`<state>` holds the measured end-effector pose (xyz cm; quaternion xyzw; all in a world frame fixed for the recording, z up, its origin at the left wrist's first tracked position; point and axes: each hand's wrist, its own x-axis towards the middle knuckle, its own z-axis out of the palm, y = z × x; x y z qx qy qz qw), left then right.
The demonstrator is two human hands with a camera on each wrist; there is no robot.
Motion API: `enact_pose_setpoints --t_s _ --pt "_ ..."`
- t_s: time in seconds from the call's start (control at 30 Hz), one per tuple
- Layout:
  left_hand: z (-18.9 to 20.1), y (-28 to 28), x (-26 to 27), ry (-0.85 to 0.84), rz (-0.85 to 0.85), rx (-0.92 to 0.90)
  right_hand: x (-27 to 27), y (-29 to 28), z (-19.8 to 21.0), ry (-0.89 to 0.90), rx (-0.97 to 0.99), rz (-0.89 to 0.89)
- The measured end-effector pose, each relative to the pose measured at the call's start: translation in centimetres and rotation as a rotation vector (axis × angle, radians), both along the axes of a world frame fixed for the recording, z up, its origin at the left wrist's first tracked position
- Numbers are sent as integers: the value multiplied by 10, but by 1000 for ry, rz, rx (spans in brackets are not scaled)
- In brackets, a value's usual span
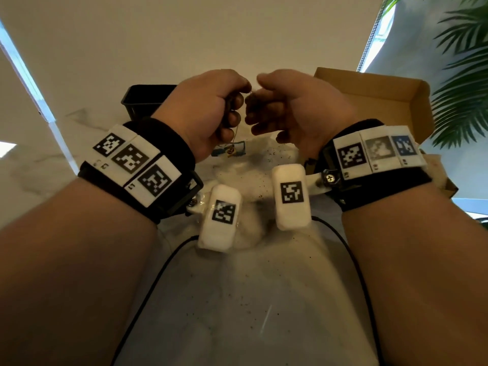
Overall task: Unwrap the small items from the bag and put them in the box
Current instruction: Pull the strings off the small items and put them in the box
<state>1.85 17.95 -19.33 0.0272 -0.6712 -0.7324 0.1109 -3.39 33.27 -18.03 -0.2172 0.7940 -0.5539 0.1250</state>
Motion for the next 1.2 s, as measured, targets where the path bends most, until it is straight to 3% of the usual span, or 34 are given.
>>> enact_pose_setpoints --t_s 0.1,0.17,0.3,0.37,0.5,0.67,0.93,1.2 --pt "-2 -7 0 0 -58 -18 -3 1 -8 152 6 26" --pt "-3 -8 1 15 -122 -48 -5 1 -8 154 0 20" --pt "-5 -11 -2 31 -52 -71 -2 7 -2 -193 -257 68" --pt "-7 -10 -4 43 -20 -95 2 9 -1 -289 -259 131" --pt "-10 -9 -4 50 7 -153 3 9 4 -300 -467 194" --pt "-12 -9 -6 -8 43 -224 -6 9 2 -239 -766 82" --pt "-14 -10 -9 -106 113 -226 -16 2 -6 -105 -744 -57" --pt "-14 -8 -8 -110 75 -216 -22 2 -7 -99 -765 -205"
